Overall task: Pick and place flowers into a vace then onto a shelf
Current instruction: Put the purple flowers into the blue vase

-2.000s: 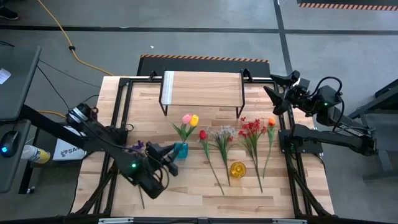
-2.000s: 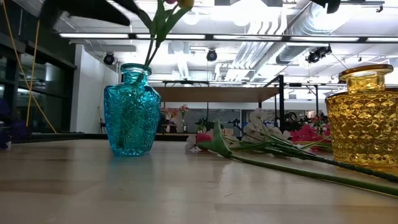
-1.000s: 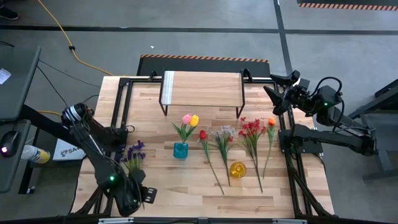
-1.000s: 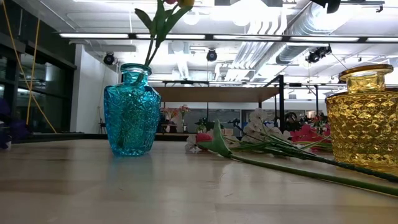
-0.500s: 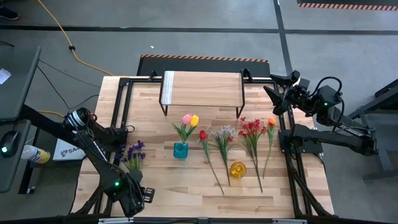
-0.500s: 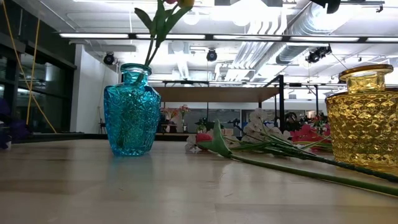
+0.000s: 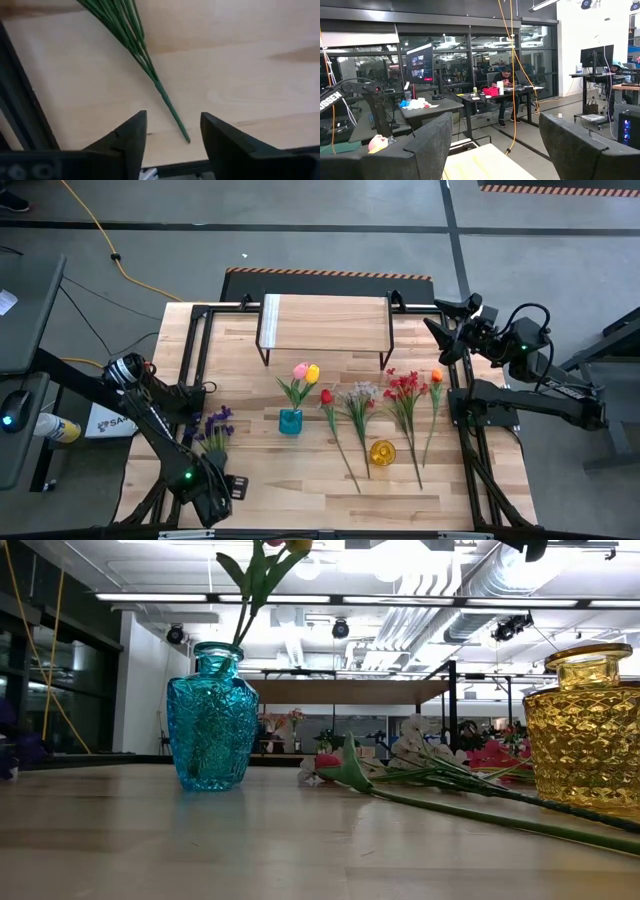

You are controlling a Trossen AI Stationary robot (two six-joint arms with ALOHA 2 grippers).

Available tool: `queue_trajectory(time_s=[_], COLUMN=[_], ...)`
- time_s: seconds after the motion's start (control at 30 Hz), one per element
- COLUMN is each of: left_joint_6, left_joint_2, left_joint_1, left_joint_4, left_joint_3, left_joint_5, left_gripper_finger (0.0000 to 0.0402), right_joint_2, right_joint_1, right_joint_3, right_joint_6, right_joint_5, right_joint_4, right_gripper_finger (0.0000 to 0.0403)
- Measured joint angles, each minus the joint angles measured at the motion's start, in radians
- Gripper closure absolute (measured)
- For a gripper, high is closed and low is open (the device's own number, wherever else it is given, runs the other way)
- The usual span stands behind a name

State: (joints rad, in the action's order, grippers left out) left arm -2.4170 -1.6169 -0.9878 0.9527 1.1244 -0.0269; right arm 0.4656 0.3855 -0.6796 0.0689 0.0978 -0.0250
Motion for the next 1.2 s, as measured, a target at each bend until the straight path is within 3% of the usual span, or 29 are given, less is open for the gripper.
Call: queue_trajectory(time_s=[0.17, 0.43, 0.63, 1.2], left_joint_6=[0.000, 0.000, 0.000, 0.003], left_joint_2=[-0.003, -0.048, -0.082, -0.204], left_joint_1=[0.016, 0.055, 0.059, 0.117], left_joint_4=[0.055, 0.157, 0.151, 0.180], left_joint_3=[0.000, 0.000, 0.000, 0.000], left_joint_5=[-0.013, -0.029, 0.041, 0.077], left_gripper_finger=[0.0159, 0.0168, 0.0169, 0.0170], right_joint_2=[0.000, 0.000, 0.000, 0.000], right_joint_1=[0.000, 0.000, 0.000, 0.000], right_joint_3=[0.000, 0.000, 0.000, 0.000], right_joint_6=[0.001, 0.001, -0.005, -0.025], right_joint_5=[0.000, 0.000, 0.000, 0.000], right_joint_4=[0.000, 0.000, 0.000, 0.000], right_gripper_finger=[0.0116, 0.0116, 0.0116, 0.0116])
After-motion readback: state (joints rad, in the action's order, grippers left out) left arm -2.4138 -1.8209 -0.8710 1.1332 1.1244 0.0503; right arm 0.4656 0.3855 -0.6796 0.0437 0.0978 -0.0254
